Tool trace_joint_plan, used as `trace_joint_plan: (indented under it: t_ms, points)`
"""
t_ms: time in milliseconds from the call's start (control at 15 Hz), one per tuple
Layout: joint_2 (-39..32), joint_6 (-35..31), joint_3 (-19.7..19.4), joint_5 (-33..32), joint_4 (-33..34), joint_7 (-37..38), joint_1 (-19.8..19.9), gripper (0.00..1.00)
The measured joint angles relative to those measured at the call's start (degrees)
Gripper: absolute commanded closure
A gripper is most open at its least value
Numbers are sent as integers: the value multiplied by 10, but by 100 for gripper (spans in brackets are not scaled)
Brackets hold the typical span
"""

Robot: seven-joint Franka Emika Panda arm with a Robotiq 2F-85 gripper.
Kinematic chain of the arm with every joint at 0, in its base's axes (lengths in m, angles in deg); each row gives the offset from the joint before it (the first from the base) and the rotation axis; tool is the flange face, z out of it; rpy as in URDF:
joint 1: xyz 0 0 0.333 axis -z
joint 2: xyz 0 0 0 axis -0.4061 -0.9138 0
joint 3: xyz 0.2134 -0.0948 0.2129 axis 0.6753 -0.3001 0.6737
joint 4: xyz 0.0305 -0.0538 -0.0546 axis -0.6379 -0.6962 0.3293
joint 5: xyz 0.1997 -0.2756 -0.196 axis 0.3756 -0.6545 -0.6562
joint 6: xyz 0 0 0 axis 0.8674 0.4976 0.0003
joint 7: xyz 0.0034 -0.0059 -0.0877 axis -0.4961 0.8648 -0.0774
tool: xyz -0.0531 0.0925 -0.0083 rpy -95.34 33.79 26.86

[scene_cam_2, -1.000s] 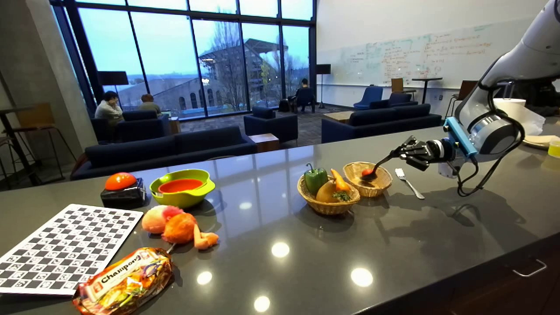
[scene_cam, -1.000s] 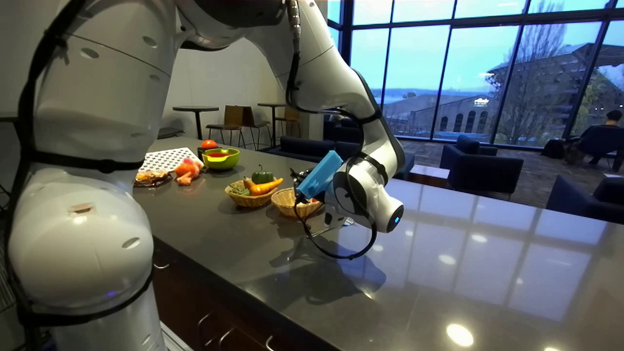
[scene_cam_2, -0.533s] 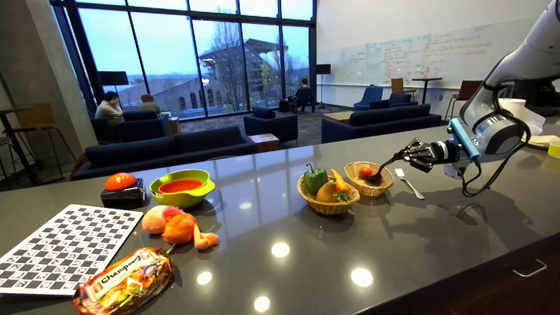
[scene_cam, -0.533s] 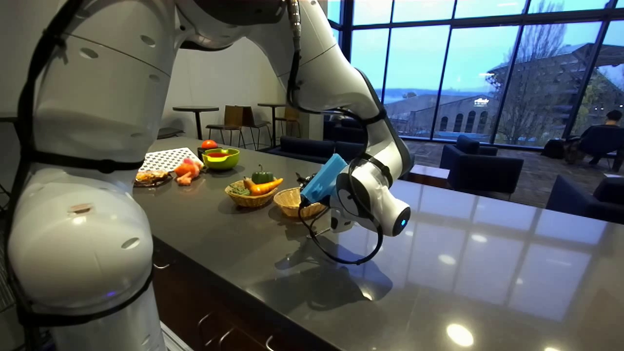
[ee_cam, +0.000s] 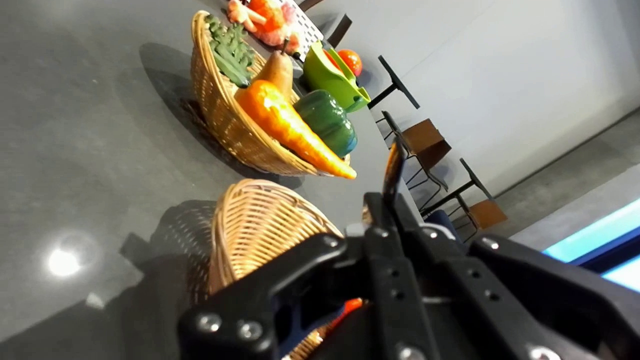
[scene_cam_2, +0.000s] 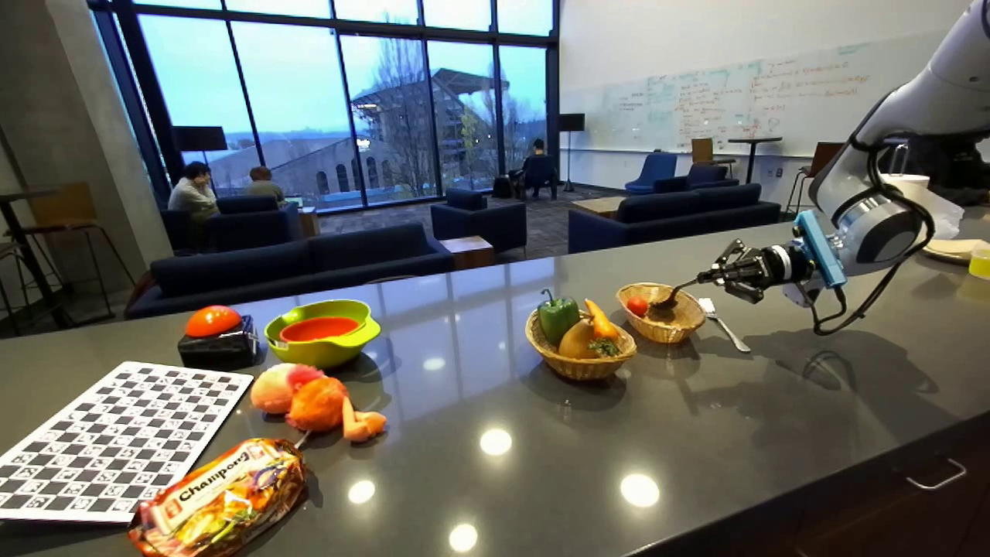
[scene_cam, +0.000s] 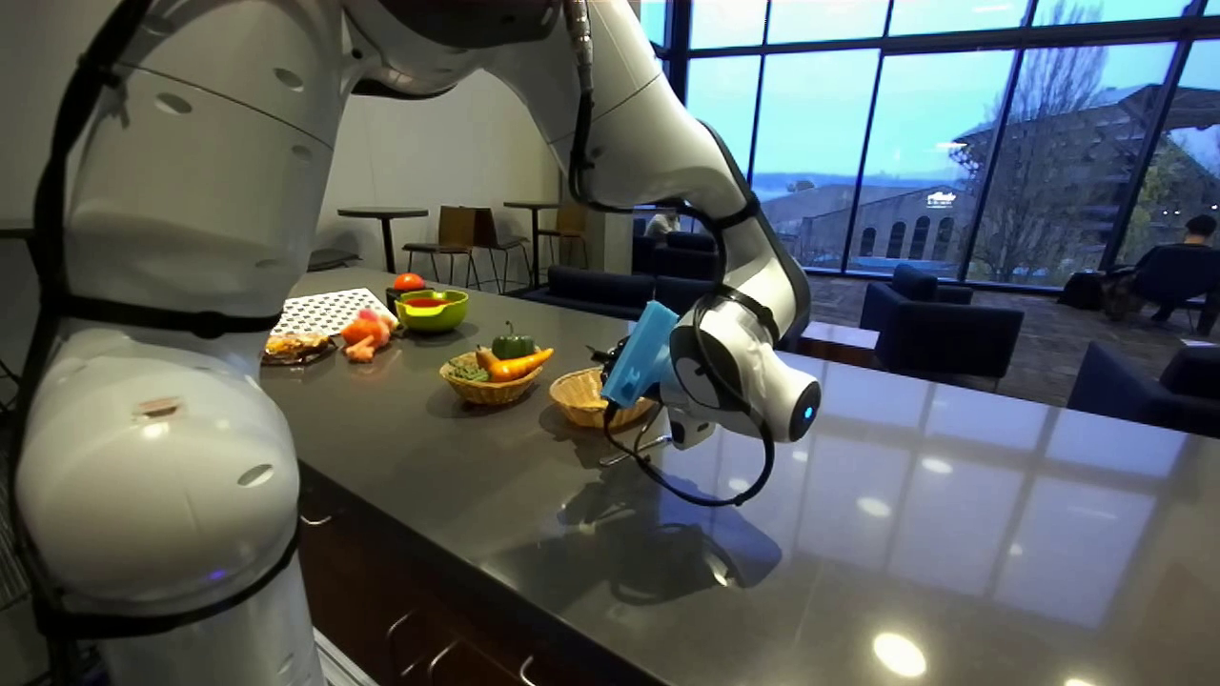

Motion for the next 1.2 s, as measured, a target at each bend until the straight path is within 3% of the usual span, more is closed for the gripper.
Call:
trace_joint_plan:
  t_ms: [333,800,1200]
  points:
    - [0,-27,2,-50,18,-5,-4,99]
    - [31,-142,8,-164,27,5,-34,99]
    - [59,-197,30,-235,35,25,-44,99]
